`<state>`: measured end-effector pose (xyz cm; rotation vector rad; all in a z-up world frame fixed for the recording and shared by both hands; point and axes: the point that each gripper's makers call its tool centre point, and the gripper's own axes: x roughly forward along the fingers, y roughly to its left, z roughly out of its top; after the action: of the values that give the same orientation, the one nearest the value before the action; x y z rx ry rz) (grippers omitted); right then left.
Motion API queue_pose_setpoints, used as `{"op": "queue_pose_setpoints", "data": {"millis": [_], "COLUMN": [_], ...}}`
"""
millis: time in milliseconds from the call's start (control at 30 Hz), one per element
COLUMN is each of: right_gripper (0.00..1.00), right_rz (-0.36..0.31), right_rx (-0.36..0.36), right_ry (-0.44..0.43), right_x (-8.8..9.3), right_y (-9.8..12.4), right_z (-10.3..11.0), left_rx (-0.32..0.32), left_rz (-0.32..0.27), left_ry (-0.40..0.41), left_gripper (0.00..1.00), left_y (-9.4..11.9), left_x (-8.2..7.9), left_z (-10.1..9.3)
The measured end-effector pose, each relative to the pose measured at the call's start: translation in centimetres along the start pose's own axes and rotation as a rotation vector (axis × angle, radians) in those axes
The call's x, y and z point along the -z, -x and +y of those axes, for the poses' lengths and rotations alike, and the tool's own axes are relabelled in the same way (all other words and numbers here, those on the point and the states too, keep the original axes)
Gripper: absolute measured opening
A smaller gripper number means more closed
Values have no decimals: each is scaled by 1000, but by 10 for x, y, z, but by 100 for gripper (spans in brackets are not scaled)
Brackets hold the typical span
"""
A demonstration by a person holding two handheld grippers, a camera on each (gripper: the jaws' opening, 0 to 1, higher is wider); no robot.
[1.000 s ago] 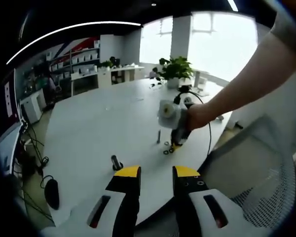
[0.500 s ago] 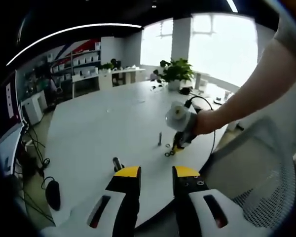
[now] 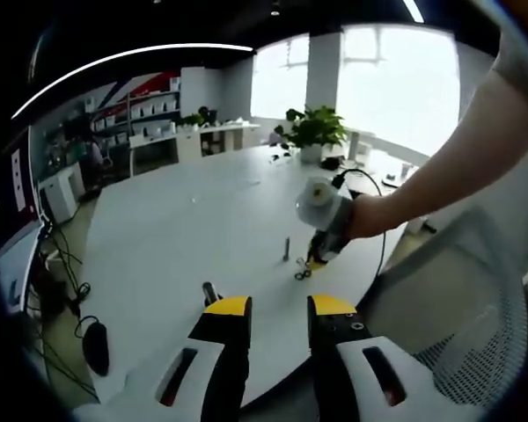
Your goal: Place the washer onto the threaded stud by aligning its center hole with the stud, sliding it down to the base, and recovering from edge contact or off-axis alignment until the washer reaches the visible bottom stop.
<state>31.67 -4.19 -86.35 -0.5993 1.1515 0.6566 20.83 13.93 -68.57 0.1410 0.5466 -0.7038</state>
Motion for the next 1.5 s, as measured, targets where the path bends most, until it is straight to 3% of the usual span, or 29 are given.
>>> {"op": "queue_pose_setpoints", "data": {"millis": [267, 500, 800, 1500], "right_gripper": [13, 13, 13, 14], "right_rz": [-54, -70, -71, -154], "right_rx": [20, 23, 34, 22], "right_ry": [-3, -29, 21, 72], "right_x": [-21, -25, -28, -52], "right_y": [16, 23, 29, 40], "right_z": [-16, -27, -28, -28], "left_rx": [-2, -2, -7, -10], "left_rz": [-11, -13, -18, -7], "left_ry": [11, 12, 20, 22], "left_gripper": [23, 23, 23, 23], "left_y": [1, 1, 2, 0], "left_x": [-2, -2, -3, -1], "left_z": [1, 1, 3, 4]}}
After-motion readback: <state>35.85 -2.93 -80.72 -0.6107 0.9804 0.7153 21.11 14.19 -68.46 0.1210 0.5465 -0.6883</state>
